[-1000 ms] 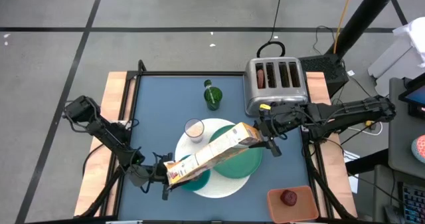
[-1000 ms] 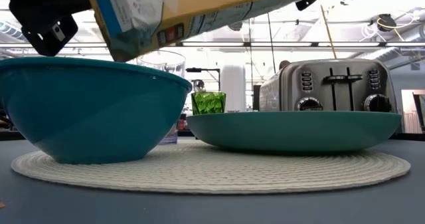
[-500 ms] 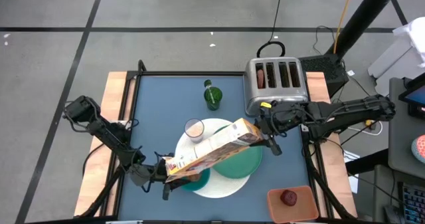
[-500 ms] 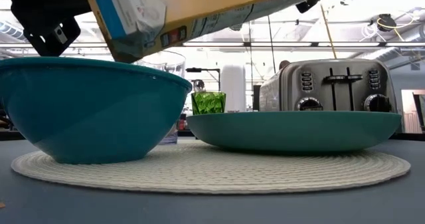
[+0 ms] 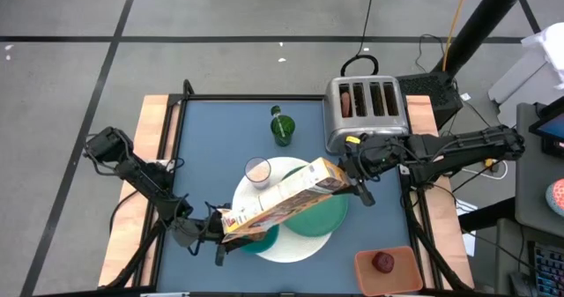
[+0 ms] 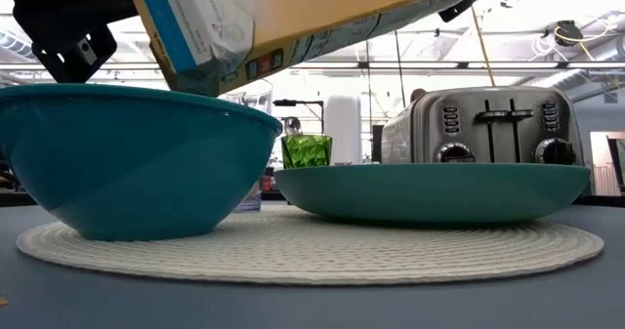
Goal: Arrange a breakfast setting
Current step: Pour the cereal from the cereal box into the blue bowl
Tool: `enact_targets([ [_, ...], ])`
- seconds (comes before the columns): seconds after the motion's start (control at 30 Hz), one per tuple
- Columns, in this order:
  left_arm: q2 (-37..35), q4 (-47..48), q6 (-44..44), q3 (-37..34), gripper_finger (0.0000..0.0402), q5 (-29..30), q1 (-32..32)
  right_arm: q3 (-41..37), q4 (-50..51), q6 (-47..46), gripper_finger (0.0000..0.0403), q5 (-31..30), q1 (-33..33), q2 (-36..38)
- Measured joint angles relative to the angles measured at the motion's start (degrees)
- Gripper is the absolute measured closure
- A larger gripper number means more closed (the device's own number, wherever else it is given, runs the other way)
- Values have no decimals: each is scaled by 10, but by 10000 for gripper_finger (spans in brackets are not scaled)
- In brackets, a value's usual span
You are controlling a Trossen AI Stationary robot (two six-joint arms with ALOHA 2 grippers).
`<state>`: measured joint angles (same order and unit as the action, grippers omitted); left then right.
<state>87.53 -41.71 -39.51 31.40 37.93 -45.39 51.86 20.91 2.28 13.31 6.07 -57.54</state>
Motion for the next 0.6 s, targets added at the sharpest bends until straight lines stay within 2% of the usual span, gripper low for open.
enact_targets([
  [0.6,0,-1,3,0,204,1,0,-4,-18,1,204,2,0,-4],
])
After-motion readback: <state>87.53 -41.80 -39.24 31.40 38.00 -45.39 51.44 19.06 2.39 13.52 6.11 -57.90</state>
